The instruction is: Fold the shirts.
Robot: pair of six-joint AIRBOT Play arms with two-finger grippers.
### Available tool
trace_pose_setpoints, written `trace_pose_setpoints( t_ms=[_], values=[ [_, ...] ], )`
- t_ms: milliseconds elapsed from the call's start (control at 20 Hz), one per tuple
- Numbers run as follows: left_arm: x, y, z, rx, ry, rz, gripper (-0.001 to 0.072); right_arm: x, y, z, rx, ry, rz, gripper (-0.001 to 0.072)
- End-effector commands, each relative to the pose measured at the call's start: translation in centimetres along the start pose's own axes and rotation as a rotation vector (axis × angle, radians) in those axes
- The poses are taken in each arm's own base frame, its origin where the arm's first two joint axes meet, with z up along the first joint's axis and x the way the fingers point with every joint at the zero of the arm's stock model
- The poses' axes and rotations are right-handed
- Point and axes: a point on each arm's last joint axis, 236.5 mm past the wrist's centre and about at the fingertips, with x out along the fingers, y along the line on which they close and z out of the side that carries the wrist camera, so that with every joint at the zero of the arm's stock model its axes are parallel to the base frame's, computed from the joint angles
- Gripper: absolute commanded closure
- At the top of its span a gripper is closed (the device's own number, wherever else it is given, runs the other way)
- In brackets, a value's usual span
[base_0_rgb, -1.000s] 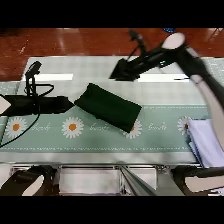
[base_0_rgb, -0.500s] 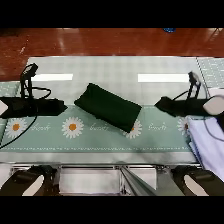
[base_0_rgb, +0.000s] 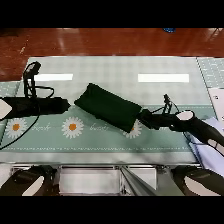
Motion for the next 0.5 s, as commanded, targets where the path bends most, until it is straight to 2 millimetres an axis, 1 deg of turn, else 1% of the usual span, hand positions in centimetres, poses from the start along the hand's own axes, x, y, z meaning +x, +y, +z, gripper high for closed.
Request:
trace_pose_setpoints(
  t_ms=[0, 50, 100, 150, 200, 300, 450],
  values=[
    [0.0, -0.1, 0.1, 0.000, -0.005, -0.001, 0.0680, 3.0, 1.7, -0.9, 0.001, 0.094, 0.082, 0.0301],
    [0.1, -0.1, 0.1, -0.001, -0.003, -0.001, 0.0680, 3.9, 2.4, -1.2, -0.015, 0.122, 0.085, 0.0312],
    [0.2, 0.0, 0.0, -0.002, 0.002, 0.000, 0.0680, 4.6, 3.3, -1.3, -0.050, 0.148, 0.091, 0.0401],
    [0.3, 0.1, 0.0, -0.004, 0.007, 0.001, 0.0680, 4.9, 4.7, -1.3, -0.090, 0.164, 0.116, 0.0570],
    [0.5, 0.1, -0.1, -0.005, 0.011, 0.002, 0.0680, 4.7, 6.5, -0.8, -0.158, 0.165, 0.153, 0.0689],
    [0.7, 0.2, -0.1, -0.007, 0.018, 0.005, 0.0680, 3.7, 10.3, 0.2, -0.246, 0.170, 0.210, 0.0689],
    [1.1, 0.4, -0.3, -0.012, 0.031, 0.008, 0.0680, 2.1, 13.7, 2.3, -0.366, 0.166, 0.167, 0.0689]
  ],
)
